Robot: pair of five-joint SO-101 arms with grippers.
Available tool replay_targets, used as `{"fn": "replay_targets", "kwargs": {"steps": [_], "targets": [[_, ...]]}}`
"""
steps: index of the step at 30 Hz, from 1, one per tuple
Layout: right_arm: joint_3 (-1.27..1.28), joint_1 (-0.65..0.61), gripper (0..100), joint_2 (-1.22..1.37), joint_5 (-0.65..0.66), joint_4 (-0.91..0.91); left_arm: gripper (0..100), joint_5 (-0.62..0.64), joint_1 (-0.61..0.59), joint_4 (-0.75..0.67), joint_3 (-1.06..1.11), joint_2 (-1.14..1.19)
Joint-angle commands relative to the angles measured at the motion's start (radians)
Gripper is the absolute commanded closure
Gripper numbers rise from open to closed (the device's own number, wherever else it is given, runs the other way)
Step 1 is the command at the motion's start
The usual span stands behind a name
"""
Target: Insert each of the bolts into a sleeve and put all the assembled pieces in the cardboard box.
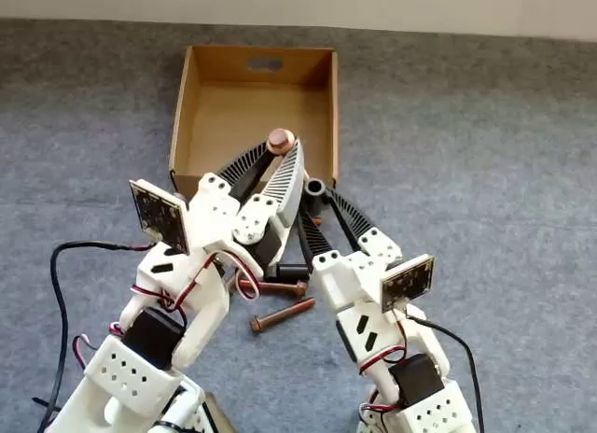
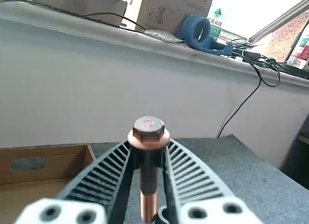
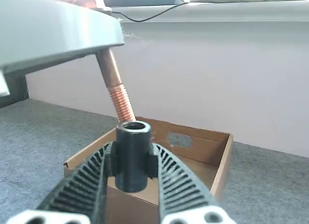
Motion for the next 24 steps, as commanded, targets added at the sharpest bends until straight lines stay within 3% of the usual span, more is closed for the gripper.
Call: {"fn": "replay_targets", "kwargs": {"steps": [1, 14, 24], "targets": [[0.124, -0.008, 99.2, -0.005, -0.003, 0.002, 99, 0.003, 0.036, -0.043, -0.041, -0.01], [0.124, -0.008, 99.2, -0.005, -0.003, 0.002, 99, 0.002, 0.036, -0.054, -0.07, -0.001], [0.124, -0.008, 99.2, -0.005, -0.003, 0.002, 99, 0.002, 0.036, -0.084, -0.209, 0.249]]}}
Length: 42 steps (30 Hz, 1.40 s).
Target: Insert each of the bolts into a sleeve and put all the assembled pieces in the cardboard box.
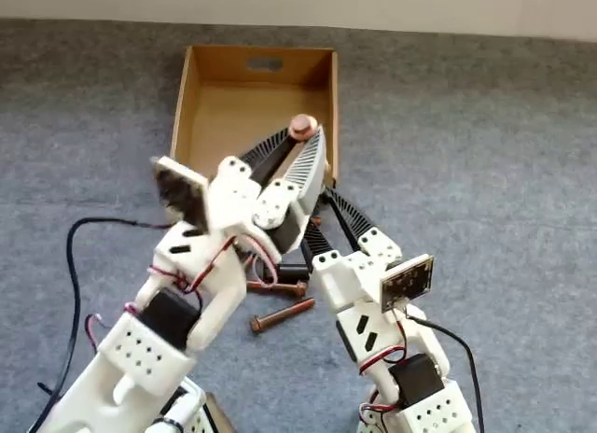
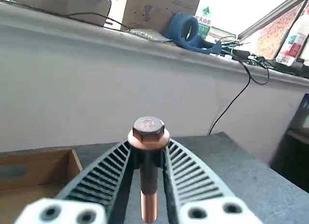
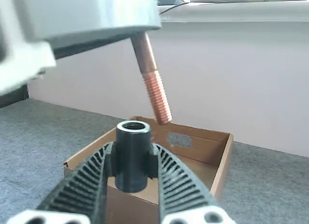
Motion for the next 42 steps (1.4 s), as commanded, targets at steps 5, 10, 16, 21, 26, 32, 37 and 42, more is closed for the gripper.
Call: {"fn": "replay_targets", "kwargs": {"steps": [5, 10, 16, 21, 26, 32, 37, 42], "targets": [[0.124, -0.008, 99.2, -0.005, -0.003, 0.002, 99, 0.0, 0.01, -0.021, -0.065, 0.033], [0.124, -0.008, 99.2, -0.005, -0.003, 0.002, 99, 0.002, 0.015, 0.092, -0.068, -0.039], [0.124, -0.008, 99.2, -0.005, -0.003, 0.002, 99, -0.083, 0.036, 0.23, -0.064, -0.16], [0.124, -0.008, 99.2, -0.004, -0.003, 0.002, 99, -0.107, 0.036, 0.23, -0.064, -0.162], [0.124, -0.008, 99.2, -0.004, -0.003, 0.002, 99, -0.107, 0.036, 0.16, -0.068, -0.162], [0.124, -0.008, 99.2, -0.004, -0.003, 0.002, 99, -0.11, 0.035, 0.078, -0.071, -0.162], [0.124, -0.008, 99.2, -0.004, -0.003, 0.002, 99, -0.11, 0.035, 0.123, -0.073, -0.171], [0.124, -0.008, 99.2, -0.004, -0.003, 0.002, 99, -0.11, 0.051, 0.278, -0.179, -0.163]]}}
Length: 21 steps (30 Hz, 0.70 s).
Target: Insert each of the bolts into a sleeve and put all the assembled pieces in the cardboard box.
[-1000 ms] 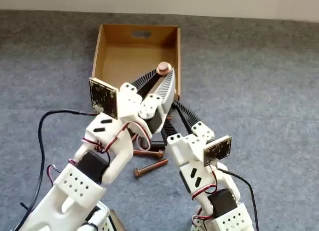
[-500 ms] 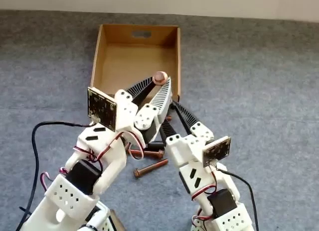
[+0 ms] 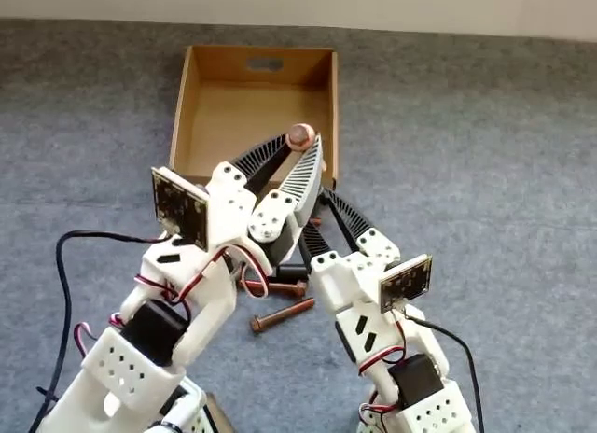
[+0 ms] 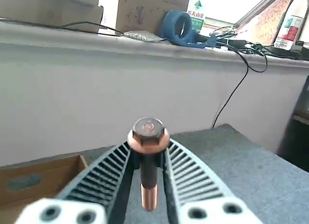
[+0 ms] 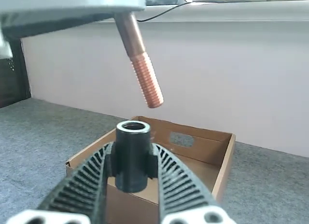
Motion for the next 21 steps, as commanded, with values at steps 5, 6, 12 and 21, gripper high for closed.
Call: {"fn": "replay_targets", "kwargs": {"steps": [5, 6, 12, 21], "targets": [[0.122, -0.005, 99.2, -0.004, -0.003, 0.002, 99, -0.034, 0.117, 0.23, -0.191, -0.028], [0.122, -0.005, 99.2, -0.004, -0.003, 0.002, 99, -0.068, 0.122, 0.239, -0.188, -0.028], [0.122, -0.005, 99.2, -0.004, -0.003, 0.002, 99, -0.126, 0.108, 0.244, -0.154, -0.028], [0.122, -0.005, 99.2, -0.004, -0.003, 0.002, 99, -0.127, 0.061, 0.239, -0.088, -0.028]]}}
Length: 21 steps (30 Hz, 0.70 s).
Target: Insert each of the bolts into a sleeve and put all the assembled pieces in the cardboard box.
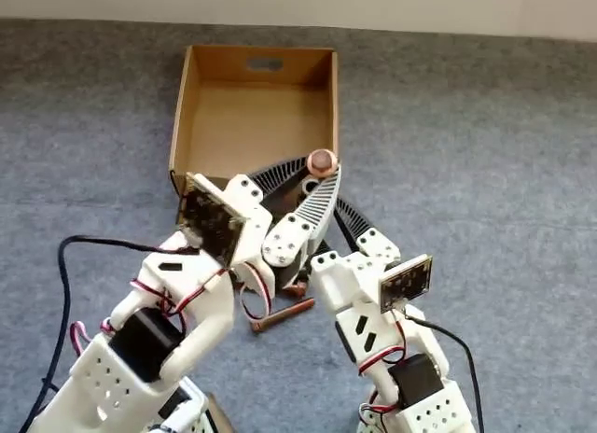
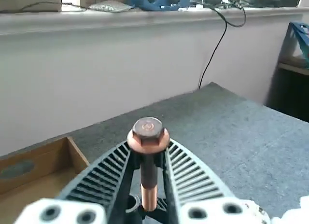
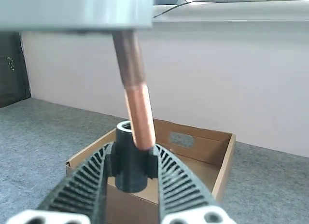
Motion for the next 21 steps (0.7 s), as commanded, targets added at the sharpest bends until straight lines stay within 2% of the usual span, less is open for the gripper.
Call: {"fn": "replay_targets", "kwargs": {"steps": [1, 5, 9, 15, 21], "targets": [[0.122, -0.005, 99.2, -0.004, -0.003, 0.002, 99, -0.008, -0.067, -0.003, -0.001, -0.028], [0.122, -0.005, 99.2, -0.004, -0.003, 0.002, 99, -0.006, -0.136, -0.005, -0.004, -0.028], [0.122, -0.005, 99.2, -0.004, -0.003, 0.002, 99, -0.006, -0.136, -0.014, -0.004, -0.028], [0.122, -0.005, 99.2, -0.004, -0.003, 0.002, 99, -0.002, -0.136, -0.115, -0.004, -0.028], [0.122, -0.005, 99.2, -0.004, -0.003, 0.002, 99, -0.002, -0.136, -0.118, -0.001, -0.028]]}}
